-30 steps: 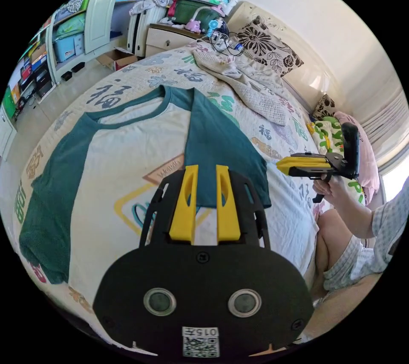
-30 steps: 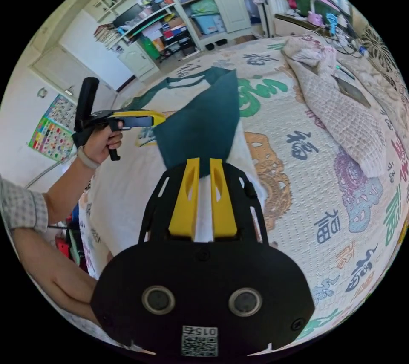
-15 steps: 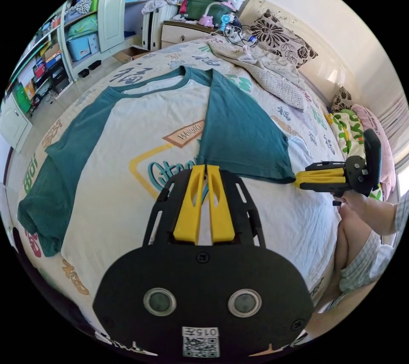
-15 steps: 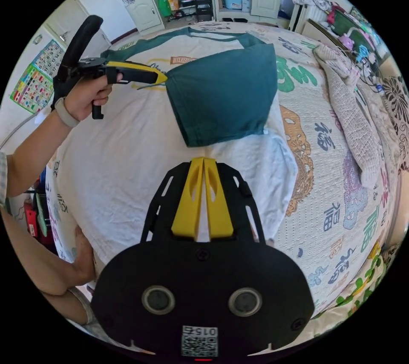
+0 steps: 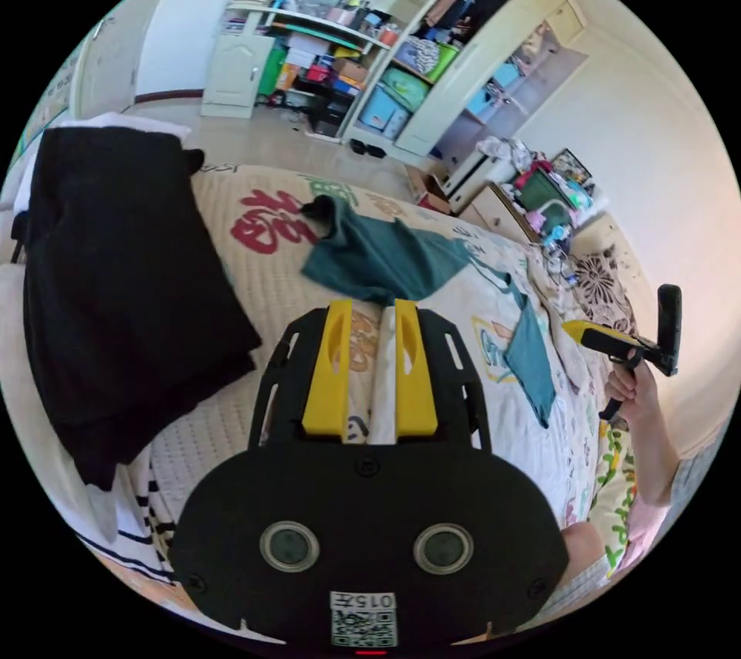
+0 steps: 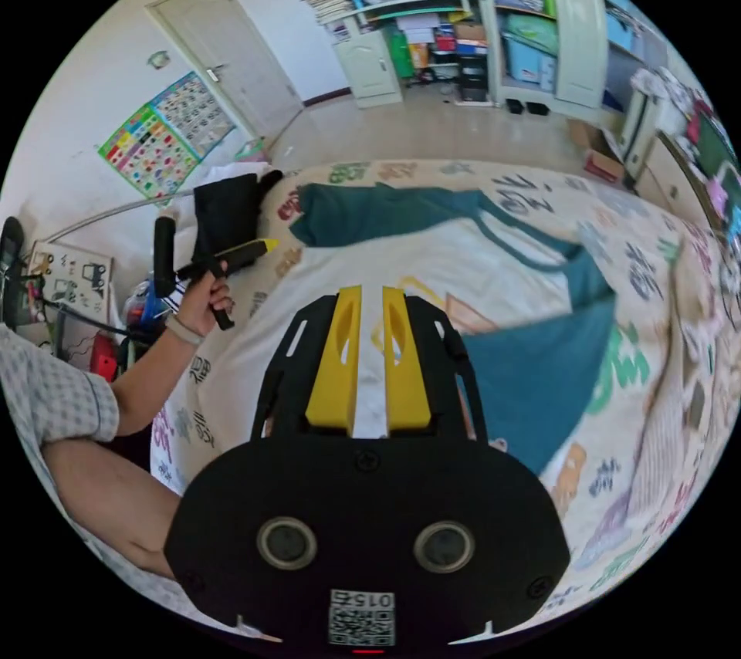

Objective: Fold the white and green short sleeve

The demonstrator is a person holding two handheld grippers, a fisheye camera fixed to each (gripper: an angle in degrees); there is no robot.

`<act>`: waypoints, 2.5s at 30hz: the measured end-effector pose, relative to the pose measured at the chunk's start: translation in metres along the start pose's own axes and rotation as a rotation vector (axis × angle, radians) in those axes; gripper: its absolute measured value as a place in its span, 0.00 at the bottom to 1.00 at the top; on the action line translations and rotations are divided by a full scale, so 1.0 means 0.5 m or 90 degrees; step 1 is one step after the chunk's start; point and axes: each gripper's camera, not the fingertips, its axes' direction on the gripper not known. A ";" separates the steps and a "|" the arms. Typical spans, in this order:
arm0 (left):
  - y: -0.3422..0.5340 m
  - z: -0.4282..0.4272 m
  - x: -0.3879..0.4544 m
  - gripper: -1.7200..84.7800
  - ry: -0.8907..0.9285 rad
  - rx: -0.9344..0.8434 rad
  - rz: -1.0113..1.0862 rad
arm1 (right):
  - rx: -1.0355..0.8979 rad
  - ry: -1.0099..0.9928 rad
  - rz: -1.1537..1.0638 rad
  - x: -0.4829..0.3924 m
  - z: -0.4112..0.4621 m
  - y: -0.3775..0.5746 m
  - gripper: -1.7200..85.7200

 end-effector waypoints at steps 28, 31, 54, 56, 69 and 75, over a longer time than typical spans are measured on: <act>0.104 -0.079 -0.165 0.01 0.102 0.012 -0.080 | -0.317 0.175 -0.140 -0.273 0.528 -0.590 0.04; 0.105 -0.096 -0.164 0.01 0.089 0.028 -0.069 | -0.250 0.201 -0.151 -0.244 0.469 -0.600 0.02; 0.199 -0.024 0.156 0.07 0.222 -0.189 0.310 | -0.012 0.084 0.303 0.298 0.060 -0.101 0.10; 0.178 -0.039 0.151 0.07 0.222 -0.152 0.287 | -0.006 0.079 0.243 0.296 0.057 -0.133 0.10; 0.212 0.049 0.251 0.01 0.124 -0.214 0.380 | -0.169 0.139 0.147 0.355 0.164 -0.245 0.09; 0.245 0.057 0.255 0.04 0.084 -0.234 0.378 | -0.165 0.126 0.151 0.388 0.133 -0.235 0.10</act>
